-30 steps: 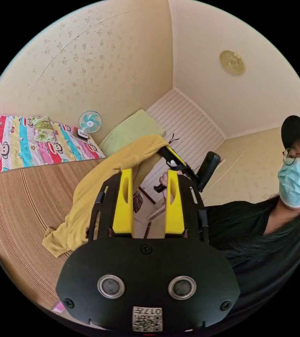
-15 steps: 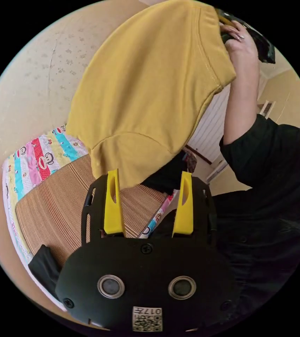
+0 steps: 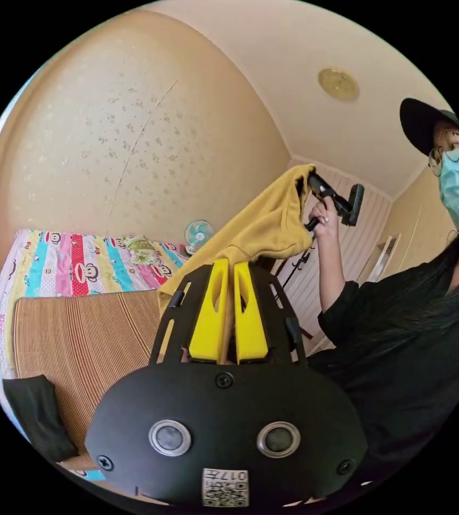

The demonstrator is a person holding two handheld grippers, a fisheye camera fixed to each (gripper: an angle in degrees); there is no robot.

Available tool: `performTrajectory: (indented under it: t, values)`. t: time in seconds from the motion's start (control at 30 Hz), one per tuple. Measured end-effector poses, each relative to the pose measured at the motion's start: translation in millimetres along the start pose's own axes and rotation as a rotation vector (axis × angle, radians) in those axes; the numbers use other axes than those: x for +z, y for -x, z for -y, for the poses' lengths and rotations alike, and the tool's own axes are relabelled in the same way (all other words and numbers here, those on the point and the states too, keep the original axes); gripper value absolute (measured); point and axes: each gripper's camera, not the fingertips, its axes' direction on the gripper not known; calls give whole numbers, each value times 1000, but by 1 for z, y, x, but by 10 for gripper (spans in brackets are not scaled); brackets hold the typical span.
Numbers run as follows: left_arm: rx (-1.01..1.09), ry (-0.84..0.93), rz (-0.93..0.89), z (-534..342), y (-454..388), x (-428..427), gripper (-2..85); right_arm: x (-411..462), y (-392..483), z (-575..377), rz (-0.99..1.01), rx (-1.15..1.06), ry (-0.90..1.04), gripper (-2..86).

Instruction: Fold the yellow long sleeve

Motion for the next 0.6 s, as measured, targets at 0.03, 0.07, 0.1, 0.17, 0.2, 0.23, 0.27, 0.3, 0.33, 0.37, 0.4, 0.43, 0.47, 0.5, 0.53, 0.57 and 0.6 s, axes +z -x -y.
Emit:
performTrajectory:
  t: [0.03, 0.07, 0.1, 0.17, 0.2, 0.23, 0.27, 0.3, 0.33, 0.37, 0.4, 0.43, 0.47, 0.5, 0.53, 0.57, 0.6]
  values:
    - [-4, -22, -3, 1, 2, -14, -2, -3, -13, -19, 128, -31, 39, 49]
    - [2, -67, -9, 2, 1, -37, -3, -11, -23, -41, 254, -63, 48, 49]
    - [12, -103, -14, 4, -2, -56, -4, -14, -27, -51, 305, -65, 50, 49]
    - [40, -145, -61, 8, -11, -74, -3, -29, -45, -84, 439, 8, 30, 49]
    - [56, -163, -109, 12, -16, -81, -3, -32, -50, -90, 456, 38, 17, 49]
    - [59, -172, -126, 15, -18, -83, -3, -38, -58, -99, 480, 90, -1, 49]
    - [58, -184, -148, 23, -22, -85, -2, -39, -63, -102, 485, 112, -5, 49]
    - [50, -189, -145, 34, -23, -84, -1, -37, -65, -101, 474, 114, 0, 49]
    - [41, -183, -131, 40, -23, -82, -1, -28, -67, -95, 432, 106, 28, 49]
    - [13, -149, -80, 55, -18, -74, 0, -9, -72, -86, 398, 101, 89, 49]
    - [-11, -91, -9, 72, -7, -61, 1, 6, -77, -80, 390, 105, 133, 50]
    - [-22, -57, 26, 81, 1, -52, 2, 44, -89, -70, 389, 114, 234, 50]
    - [-55, 15, 97, 96, 25, -32, 4, 92, -104, -66, 379, 111, 352, 51]
    - [-90, 86, 167, 107, 58, -7, 7, 119, -112, -66, 369, 109, 411, 52]
    - [-111, 124, 205, 111, 78, 9, 9, 181, -130, -70, 351, 114, 526, 53]
    - [-167, 210, 288, 114, 126, 43, 14, 252, -150, -83, 343, 144, 637, 55]
    - [-257, 294, 371, 110, 182, 79, 23, 287, -161, -91, 337, 171, 684, 57]
